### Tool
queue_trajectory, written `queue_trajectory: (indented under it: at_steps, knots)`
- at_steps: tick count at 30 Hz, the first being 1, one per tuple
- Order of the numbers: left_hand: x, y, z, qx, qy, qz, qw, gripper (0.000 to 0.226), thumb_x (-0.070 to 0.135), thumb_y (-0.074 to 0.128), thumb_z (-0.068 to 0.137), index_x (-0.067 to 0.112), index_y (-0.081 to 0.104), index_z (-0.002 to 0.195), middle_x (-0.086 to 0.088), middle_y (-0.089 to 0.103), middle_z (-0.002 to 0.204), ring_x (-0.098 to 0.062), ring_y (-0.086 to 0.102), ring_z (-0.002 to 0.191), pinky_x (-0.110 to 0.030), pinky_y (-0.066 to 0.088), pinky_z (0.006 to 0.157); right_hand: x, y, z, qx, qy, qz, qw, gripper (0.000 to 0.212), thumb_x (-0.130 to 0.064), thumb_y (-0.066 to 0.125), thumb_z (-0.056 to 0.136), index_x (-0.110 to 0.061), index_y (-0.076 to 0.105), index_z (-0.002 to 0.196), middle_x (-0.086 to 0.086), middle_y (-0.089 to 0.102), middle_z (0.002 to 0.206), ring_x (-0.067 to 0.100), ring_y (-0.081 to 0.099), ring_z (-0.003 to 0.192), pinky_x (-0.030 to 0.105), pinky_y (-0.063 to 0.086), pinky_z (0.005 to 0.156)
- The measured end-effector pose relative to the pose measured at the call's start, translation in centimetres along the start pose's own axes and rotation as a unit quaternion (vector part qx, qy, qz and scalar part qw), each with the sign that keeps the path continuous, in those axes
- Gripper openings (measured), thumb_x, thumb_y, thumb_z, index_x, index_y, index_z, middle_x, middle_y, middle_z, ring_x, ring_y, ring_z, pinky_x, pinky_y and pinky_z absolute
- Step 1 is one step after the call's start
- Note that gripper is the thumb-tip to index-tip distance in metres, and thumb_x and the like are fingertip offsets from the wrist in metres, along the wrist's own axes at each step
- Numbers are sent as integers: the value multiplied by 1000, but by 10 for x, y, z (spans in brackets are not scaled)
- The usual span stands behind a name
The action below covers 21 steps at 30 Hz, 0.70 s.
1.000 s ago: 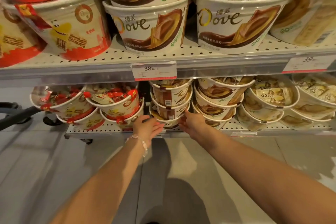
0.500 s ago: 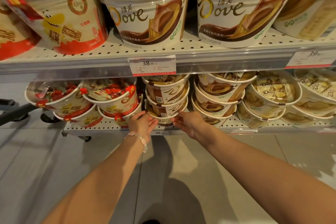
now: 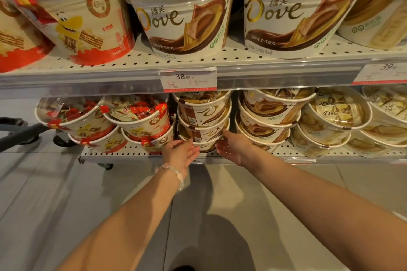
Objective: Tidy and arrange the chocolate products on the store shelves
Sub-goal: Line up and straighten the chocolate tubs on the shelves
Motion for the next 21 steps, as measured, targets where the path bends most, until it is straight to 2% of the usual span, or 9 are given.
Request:
queue_trajectory:
  at_steps: [7, 12, 15, 18, 21]
  knots:
    - [1, 2, -2, -6, 16, -21, 1000, 19, -4, 56, 88, -1, 53, 107, -21, 63, 93, -28, 66, 82, -30, 54, 63, 1, 1, 0, 0, -30, 0, 1000, 23, -17, 42, 100, -6, 56, 86, 8, 59, 72, 15, 55, 64, 26, 50, 64]
    - [3, 6, 2, 1, 19, 3, 1000, 6, -2, 56, 90, 3, 54, 89, -20, 62, 91, -32, 64, 89, -32, 52, 68, 5, -2, -1, -21, -22, 21, 999, 21, -14, 41, 100, -4, 54, 86, 10, 59, 71, 16, 59, 63, 25, 51, 61]
    - [3, 8, 5, 3, 15, 15, 1000, 6, -2, 54, 90, 1, 53, 95, -21, 61, 95, -34, 62, 95, -33, 51, 73, 4, -4, 0, -31, -12, 12, 999, 22, -13, 42, 100, -5, 54, 84, 10, 59, 71, 16, 59, 63, 25, 50, 61]
    - [4, 9, 7, 7, 11, 16, 1000, 14, -4, 52, 91, -1, 52, 104, -22, 60, 102, -31, 62, 90, -33, 50, 76, 3, -7, 1, -34, 3, 12, 999, 21, -12, 45, 99, -5, 55, 82, 10, 59, 69, 17, 58, 64, 26, 50, 64]
    - [4, 10, 7, 12, 14, 20, 1000, 13, -4, 52, 91, 0, 53, 103, -17, 61, 91, -26, 63, 80, -33, 50, 77, 1, -11, 2, -33, 20, 11, 999, 18, -12, 49, 97, -4, 56, 82, 10, 59, 69, 17, 57, 64, 26, 50, 66]
Point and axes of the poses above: each hand's wrist, its own z-axis towards the middle knuckle, its own y-axis out of the palm, x = y × z, the point moved 5 cm from there along z, towards the middle knuckle
